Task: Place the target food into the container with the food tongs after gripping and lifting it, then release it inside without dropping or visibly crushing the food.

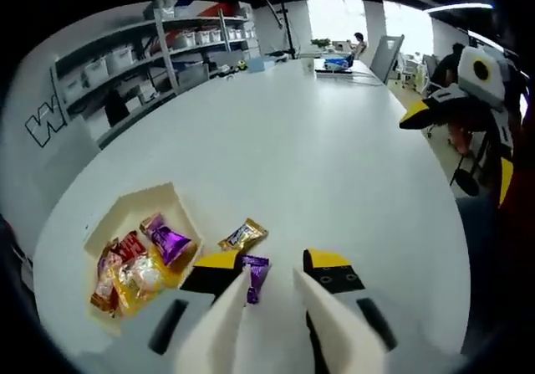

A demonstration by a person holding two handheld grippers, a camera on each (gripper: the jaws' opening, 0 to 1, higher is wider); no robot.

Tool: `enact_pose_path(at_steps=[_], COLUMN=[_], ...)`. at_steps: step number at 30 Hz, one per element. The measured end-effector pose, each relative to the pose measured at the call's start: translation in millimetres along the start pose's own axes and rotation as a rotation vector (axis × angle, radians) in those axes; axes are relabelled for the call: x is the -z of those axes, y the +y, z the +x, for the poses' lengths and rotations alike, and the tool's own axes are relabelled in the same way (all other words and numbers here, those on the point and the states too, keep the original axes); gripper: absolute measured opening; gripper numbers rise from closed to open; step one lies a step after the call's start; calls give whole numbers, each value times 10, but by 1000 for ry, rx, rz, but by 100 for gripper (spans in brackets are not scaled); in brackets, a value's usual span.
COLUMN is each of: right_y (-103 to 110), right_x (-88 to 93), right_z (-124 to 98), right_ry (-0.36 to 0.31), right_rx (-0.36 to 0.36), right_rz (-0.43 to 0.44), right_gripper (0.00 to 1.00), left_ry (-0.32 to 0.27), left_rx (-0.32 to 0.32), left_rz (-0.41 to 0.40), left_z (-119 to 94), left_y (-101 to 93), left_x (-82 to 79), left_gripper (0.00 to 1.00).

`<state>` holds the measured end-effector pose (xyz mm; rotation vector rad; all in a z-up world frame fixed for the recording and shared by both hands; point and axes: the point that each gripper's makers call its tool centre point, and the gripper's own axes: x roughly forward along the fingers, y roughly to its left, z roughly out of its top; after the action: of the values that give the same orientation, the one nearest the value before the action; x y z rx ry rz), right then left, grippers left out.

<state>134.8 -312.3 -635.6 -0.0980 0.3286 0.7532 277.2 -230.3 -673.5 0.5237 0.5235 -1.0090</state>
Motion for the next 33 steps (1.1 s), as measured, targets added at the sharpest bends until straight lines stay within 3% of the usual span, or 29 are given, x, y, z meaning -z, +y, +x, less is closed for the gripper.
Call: enact_pose_path(at_steps=[4,8,15,17,18,21,24,28,30,33], right_y=[18,-38,-94,-92,-89,-92,-96,-56,-25,12], right_x=[3,8,21,42,49,66,64,35,30,55], right_z=[-3,-29,-40,-32,-31,-30,-20,20,27,41], right_ry=[-2,-2,-3,3,6,11,11,7,6,12], right_rx=[-7,3,20,20,19,19,19,8,2,-6], right_rz=[0,3,8,10,11,10,13,6,2,3], right_gripper=[87,87,87,87,87,87,87,87,87,87], left_ry=[-36,-34,-24,-6,-32,-13,-5,2,9,20], left_rx=[-19,-20,15,10,4,24,46,89,120,127], left_rz=[15,59,36,63,106,-32,-58,-74,-64,-49], left_z=[20,114,340,394,397,364,305,218,158,94], left_y=[55,99,87,113,145,145,91,-136,-285,-358], left_x=[-97,-137,-205,-164,-207,-183,-165,-133,-115,-74], left_gripper=[28,28,29,29,29,28,27,27,27,27])
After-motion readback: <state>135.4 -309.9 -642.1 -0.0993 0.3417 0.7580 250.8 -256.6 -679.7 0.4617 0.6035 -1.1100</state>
